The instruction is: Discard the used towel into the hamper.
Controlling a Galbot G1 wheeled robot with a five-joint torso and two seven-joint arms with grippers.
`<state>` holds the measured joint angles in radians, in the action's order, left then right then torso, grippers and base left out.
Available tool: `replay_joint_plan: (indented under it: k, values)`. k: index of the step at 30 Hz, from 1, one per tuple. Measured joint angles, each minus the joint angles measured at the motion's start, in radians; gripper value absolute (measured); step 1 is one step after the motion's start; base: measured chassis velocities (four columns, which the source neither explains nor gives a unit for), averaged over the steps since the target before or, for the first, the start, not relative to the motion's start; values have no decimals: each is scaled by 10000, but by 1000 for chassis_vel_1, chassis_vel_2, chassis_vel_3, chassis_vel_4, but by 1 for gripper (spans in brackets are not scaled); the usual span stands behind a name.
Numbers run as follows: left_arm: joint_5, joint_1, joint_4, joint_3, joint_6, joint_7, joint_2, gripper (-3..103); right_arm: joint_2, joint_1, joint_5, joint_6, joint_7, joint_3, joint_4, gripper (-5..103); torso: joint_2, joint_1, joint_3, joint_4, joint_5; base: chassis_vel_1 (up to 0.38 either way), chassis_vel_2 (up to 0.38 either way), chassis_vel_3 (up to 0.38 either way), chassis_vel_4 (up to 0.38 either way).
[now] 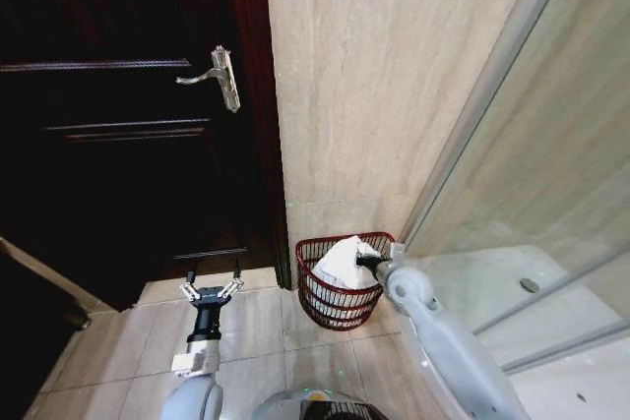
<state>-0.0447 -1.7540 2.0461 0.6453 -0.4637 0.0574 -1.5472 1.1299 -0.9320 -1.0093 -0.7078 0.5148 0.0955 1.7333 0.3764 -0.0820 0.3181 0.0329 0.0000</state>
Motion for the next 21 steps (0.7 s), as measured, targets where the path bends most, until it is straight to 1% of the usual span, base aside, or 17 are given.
replay_joint_plan:
  k: [3,4,7,8,11,21]
  values:
    - [-69,23,-80,114,-35,-9,-2,100,338,628,7,-15,10,-230,-974,4,5,-1,2,1,0,0,0,0,0]
    - [-69,23,-80,114,-35,-9,-2,100,338,628,7,-15,10,-230,-974,4,5,-1,2,1,0,0,0,0,0]
    - [-125,66,-128,237,-40,-21,-3,100,692,1162,76,-5,-5,-420,-1881,4,6,-3,4,2,-1,0,0,0,0]
    - [-125,66,-128,237,-40,-21,-3,100,692,1162,76,-5,-5,-420,-1881,4,6,-3,4,2,-1,0,0,0,0]
    - [-199,138,-216,353,-41,-124,-23,100,1046,1515,170,0,-58,-458,-2649,4,10,-4,5,0,-3,0,0,0,0]
    - [-234,248,-313,432,-42,-195,-70,100,1707,1784,441,52,-223,-352,-3892,4,14,-4,7,0,-2,0,0,0,0]
